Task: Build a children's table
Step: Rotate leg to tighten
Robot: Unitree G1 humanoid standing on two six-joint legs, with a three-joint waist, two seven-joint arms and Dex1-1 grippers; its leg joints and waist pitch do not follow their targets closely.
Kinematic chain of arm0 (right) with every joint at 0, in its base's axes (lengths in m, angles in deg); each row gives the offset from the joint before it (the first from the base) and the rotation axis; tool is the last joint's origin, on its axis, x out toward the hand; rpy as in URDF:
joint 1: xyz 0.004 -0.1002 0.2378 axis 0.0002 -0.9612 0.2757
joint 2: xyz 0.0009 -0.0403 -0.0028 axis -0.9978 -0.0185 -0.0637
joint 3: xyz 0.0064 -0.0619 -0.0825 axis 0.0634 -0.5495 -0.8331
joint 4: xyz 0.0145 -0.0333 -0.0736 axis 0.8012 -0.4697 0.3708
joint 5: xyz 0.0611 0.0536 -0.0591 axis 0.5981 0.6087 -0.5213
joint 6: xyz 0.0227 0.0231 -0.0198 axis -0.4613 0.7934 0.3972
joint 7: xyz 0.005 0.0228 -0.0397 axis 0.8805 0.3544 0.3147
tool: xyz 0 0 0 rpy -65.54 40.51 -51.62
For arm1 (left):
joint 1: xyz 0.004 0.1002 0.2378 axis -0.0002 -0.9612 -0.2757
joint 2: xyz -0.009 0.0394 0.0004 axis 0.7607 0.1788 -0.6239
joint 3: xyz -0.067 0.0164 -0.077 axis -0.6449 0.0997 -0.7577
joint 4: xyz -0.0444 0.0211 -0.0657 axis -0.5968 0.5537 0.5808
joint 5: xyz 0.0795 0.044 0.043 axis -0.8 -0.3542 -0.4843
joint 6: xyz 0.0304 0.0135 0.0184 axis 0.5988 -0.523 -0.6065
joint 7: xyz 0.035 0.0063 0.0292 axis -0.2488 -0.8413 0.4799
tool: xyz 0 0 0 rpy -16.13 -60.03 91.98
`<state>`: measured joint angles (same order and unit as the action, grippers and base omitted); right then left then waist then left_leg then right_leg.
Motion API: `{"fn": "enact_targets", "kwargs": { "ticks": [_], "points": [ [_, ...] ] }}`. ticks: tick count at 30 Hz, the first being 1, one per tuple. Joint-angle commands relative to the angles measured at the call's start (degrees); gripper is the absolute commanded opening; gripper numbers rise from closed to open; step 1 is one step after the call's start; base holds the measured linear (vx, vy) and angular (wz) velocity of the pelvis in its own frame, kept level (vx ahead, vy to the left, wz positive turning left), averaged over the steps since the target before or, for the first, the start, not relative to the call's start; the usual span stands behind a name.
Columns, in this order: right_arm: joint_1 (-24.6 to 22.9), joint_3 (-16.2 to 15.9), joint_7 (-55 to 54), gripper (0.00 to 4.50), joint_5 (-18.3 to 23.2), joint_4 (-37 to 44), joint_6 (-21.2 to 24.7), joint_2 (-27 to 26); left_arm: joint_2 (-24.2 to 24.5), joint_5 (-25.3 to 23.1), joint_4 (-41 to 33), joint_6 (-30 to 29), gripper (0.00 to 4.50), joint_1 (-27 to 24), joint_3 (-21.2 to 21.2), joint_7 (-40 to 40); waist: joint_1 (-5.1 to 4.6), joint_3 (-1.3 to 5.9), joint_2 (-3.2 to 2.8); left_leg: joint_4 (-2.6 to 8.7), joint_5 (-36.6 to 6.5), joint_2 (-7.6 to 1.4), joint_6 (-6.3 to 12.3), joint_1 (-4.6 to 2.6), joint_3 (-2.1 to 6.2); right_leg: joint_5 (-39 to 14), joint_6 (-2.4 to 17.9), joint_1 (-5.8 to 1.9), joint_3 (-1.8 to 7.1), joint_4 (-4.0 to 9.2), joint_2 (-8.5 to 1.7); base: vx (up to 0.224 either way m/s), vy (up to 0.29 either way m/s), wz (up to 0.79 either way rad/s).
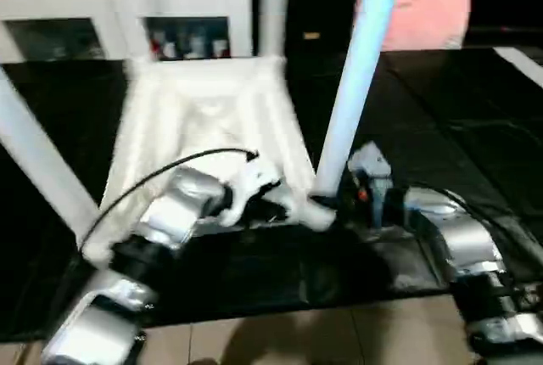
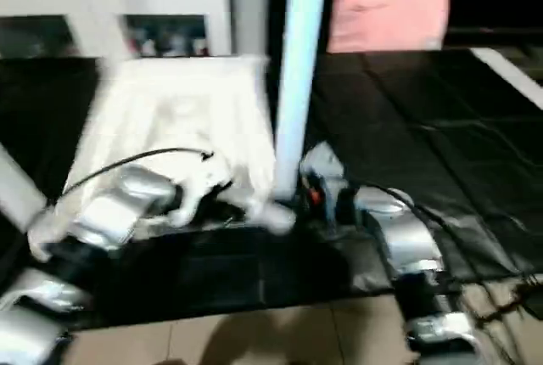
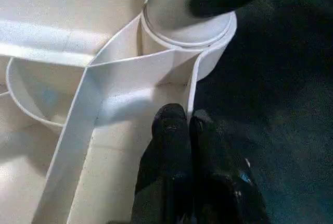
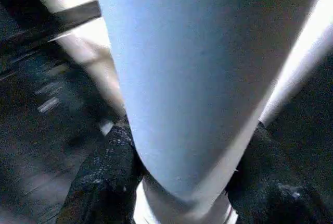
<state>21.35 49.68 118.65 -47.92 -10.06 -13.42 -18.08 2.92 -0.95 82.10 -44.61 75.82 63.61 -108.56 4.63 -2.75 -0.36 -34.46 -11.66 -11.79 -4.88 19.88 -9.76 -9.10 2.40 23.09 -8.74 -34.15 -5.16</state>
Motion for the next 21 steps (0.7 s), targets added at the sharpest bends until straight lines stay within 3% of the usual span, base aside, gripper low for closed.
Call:
{"fn": "enact_targets", "kwargs": {
  "ticks": [1, 4, 10, 12, 17, 21],
  "points": [
    [-0.63, -7.05, -2.28, 1.98, -0.19, -0.90, 4.08, -6.96, -5.69, 2.69, -1.46, 0.13, 0.00, 1.68, -1.32, 6.00, 0.42, 3.98, 0.61, 3.56, -5.69, -0.91, 2.82, 0.60, 0.36, -22.24, 3.83, -3.81, 3.36, 5.27, -3.86, 0.000, 0.000, 0.00],
    [1.12, -6.13, -10.68, 1.96, -2.56, -2.81, 5.14, -11.08, -8.82, 2.12, -0.69, -0.76, 0.00, 2.61, -1.98, 10.01, 0.09, 3.90, 0.36, 3.67, -6.93, -0.91, 2.56, 0.39, 0.47, -23.62, 3.36, -3.62, 3.14, 5.64, -3.79, 0.000, 0.000, 0.00],
    [2.00, -5.81, -13.29, 1.96, -3.57, -3.16, 5.65, -12.90, -9.27, 1.02, -1.20, -1.68, 0.00, 2.67, -1.69, 10.67, -0.19, 3.96, 0.18, 3.84, -7.29, -1.16, 3.18, 0.38, 0.58, -20.93, 3.73, -3.62, 3.42, 5.37, -3.83, 0.000, 0.000, 0.00],
    [1.37, -6.06, -10.89, 2.50, -2.57, -1.99, 4.39, -12.62, -8.39, 0.62, -1.31, -1.58, 0.00, 2.33, -1.41, 10.65, -0.23, 3.93, 0.21, 3.87, -7.38, -1.19, 3.36, 0.42, 0.57, -20.40, 4.08, -3.70, 3.49, 5.27, -3.91, 0.000, 0.000, 0.00],
    [-0.01, -6.87, -6.15, 2.94, -1.75, -0.17, 2.82, -10.20, -5.95, 0.52, -1.80, -0.23, 0.00, 1.64, -0.60, 8.12, -0.23, 3.96, 0.27, 3.89, -7.23, -1.27, 3.64, 0.47, 0.57, -19.64, 4.53, -3.76, 3.62, 5.15, -3.94, 0.000, 0.000, 0.00],
    [-0.94, -6.16, -1.18, 3.16, -1.05, 0.39, 0.68, -5.52, -1.72, 1.16, -2.95, 2.53, 0.00, 0.74, 0.84, 0.98, -0.02, 3.93, 0.13, 3.90, -7.34, -1.31, 4.36, 0.54, 0.56, -18.61, 5.00, -3.90, 3.69, 5.08, -4.08, 0.000, 0.000, 0.00]
  ]
}}
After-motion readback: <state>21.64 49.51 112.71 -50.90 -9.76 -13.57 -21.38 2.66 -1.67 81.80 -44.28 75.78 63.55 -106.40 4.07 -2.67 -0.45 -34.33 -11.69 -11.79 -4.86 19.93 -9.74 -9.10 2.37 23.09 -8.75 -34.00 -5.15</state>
